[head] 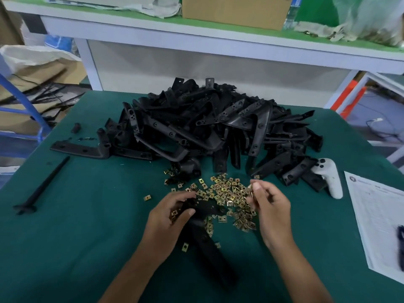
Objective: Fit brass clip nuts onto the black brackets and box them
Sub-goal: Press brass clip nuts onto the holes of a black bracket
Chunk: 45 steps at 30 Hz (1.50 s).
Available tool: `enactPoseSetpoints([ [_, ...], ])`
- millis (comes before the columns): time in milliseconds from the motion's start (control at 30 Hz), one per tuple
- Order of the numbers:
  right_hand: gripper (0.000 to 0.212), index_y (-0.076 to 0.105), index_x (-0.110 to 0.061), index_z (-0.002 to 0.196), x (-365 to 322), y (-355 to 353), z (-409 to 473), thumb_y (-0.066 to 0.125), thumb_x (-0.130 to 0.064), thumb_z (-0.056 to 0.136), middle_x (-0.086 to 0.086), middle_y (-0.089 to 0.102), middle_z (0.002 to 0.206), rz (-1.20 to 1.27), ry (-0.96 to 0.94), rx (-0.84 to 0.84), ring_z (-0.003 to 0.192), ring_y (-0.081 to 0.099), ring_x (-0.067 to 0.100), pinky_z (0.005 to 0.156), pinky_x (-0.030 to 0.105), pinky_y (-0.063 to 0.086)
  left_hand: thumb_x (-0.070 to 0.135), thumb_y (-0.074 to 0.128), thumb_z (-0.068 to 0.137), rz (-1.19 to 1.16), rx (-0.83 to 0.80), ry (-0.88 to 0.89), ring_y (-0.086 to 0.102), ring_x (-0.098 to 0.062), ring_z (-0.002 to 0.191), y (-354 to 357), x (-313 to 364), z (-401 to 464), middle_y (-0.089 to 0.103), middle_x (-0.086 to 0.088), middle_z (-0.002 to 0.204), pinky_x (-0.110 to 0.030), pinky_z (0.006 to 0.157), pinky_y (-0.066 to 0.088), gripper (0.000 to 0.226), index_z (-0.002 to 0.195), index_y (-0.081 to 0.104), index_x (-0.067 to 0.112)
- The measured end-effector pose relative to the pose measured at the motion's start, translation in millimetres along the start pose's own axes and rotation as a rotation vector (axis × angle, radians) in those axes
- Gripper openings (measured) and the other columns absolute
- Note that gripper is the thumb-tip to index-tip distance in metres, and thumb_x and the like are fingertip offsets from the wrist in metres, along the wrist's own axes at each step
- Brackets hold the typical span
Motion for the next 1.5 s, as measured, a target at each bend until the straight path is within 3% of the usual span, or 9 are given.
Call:
enactPoseSetpoints([
  [100, 0.029, 0.076, -0.020, 0.110, 14.3, 22.3, -4.8, 0.069, -0.030, 0.084, 0.001, 0.073, 0.089, 0.384, 0.384, -0.132, 0.074, 0.065, 0.006, 0.062, 0.019, 0.055, 0.021, 0.077, 0.087, 0.051, -0.017, 0.040, 0.062, 0.002, 0.114, 0.9, 4.7, -2.8, 0.066, 0.025, 0.119, -0.010, 0.094, 0.045, 0.039, 0.114, 0.067, 0.048],
  [200, 0.034, 0.071, -0.012, 0.118, 15.6, 36.7, -9.0, 0.068, -0.021, 0.085, 0.008, 0.074, 0.100, 0.450, 0.530, -0.227, 0.076, 0.068, 0.008, 0.063, 0.021, 0.058, 0.034, 0.080, 0.082, 0.087, -0.026, 0.078, 0.064, 0.000, 0.108, 2.5, 10.2, -2.7, 0.067, 0.025, 0.115, -0.011, 0.091, 0.047, 0.034, 0.111, 0.068, 0.049],
  [400, 0.020, 0.061, -0.010, 0.108, 15.5, 50.7, -10.2, 0.066, -0.013, 0.089, 0.005, 0.070, 0.089, 0.496, 0.577, -0.332, 0.072, 0.069, 0.011, 0.060, 0.022, 0.057, 0.041, 0.082, 0.081, 0.102, 0.007, 0.119, 0.066, 0.002, 0.105, -0.9, 14.1, -3.0, 0.071, 0.026, 0.109, -0.017, 0.091, 0.051, 0.033, 0.110, 0.068, 0.044],
  [567, 0.016, 0.063, -0.012, 0.100, 13.3, 60.8, -9.1, 0.069, -0.018, 0.085, 0.000, 0.064, 0.087, 0.373, 0.515, -0.407, 0.064, 0.052, 0.006, 0.054, 0.018, 0.046, 0.053, 0.075, 0.076, 0.152, 0.020, 0.120, 0.066, -0.003, 0.106, -5.0, 12.3, -3.0, 0.070, 0.029, 0.109, -0.039, 0.092, 0.054, 0.035, 0.109, 0.066, 0.048],
  [667, 0.024, 0.070, -0.011, 0.110, 13.8, 62.3, -9.1, 0.069, -0.017, 0.087, -0.005, 0.065, 0.085, 0.326, 0.494, -0.429, 0.064, 0.050, 0.005, 0.058, 0.019, 0.045, 0.055, 0.076, 0.075, 0.149, 0.008, 0.131, 0.066, -0.001, 0.106, -3.6, 13.4, -3.1, 0.070, 0.029, 0.109, -0.044, 0.094, 0.054, 0.036, 0.109, 0.065, 0.048],
  [967, 0.023, 0.067, -0.014, 0.106, 12.0, 64.9, -13.4, 0.070, -0.021, 0.084, 0.001, 0.074, 0.093, 0.225, 0.505, -0.443, 0.063, 0.051, 0.005, 0.063, 0.021, 0.051, 0.041, 0.082, 0.074, 0.091, -0.009, 0.122, 0.066, 0.005, 0.104, -3.1, 15.6, -4.1, 0.073, 0.028, 0.106, -0.004, 0.090, 0.042, 0.040, 0.108, 0.062, 0.042],
  [1133, 0.005, 0.062, -0.010, 0.104, 12.2, 69.7, -20.3, 0.059, -0.011, 0.099, 0.002, 0.076, 0.085, 0.241, 0.565, -0.447, 0.063, 0.056, 0.007, 0.064, 0.024, 0.056, 0.034, 0.085, 0.072, -0.074, -0.027, 0.055, 0.071, -0.006, 0.100, -3.1, 10.7, -3.1, 0.076, 0.018, 0.106, -0.014, 0.088, 0.051, 0.041, 0.106, 0.062, 0.040],
  [1333, 0.006, 0.065, -0.013, 0.093, 10.7, 80.0, -29.6, 0.065, -0.018, 0.090, 0.006, 0.065, 0.093, 0.241, 0.605, -0.566, 0.081, 0.058, 0.012, 0.077, 0.026, 0.055, 0.011, 0.090, 0.068, -0.238, -0.058, -0.011, 0.071, -0.010, 0.098, -3.5, 1.3, 2.5, 0.078, 0.004, 0.105, -0.014, 0.086, 0.051, 0.051, 0.102, 0.065, 0.041],
  [1500, 0.015, 0.072, -0.011, 0.106, 9.6, 82.2, -23.5, 0.061, -0.012, 0.096, -0.002, 0.063, 0.085, 0.240, 0.547, -0.568, 0.064, 0.051, 0.004, 0.066, 0.019, 0.050, 0.031, 0.091, 0.064, -0.290, -0.077, -0.059, 0.070, -0.010, 0.096, -1.9, -4.8, 2.9, 0.078, 0.002, 0.106, -0.017, 0.086, 0.052, 0.049, 0.104, 0.065, 0.041],
])
Point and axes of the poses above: each hand's wrist, its own z-axis towards the middle knuckle, its own y-axis out of the palm, x = y × z, the point moved 8 cm from there along z, towards the middle knuckle
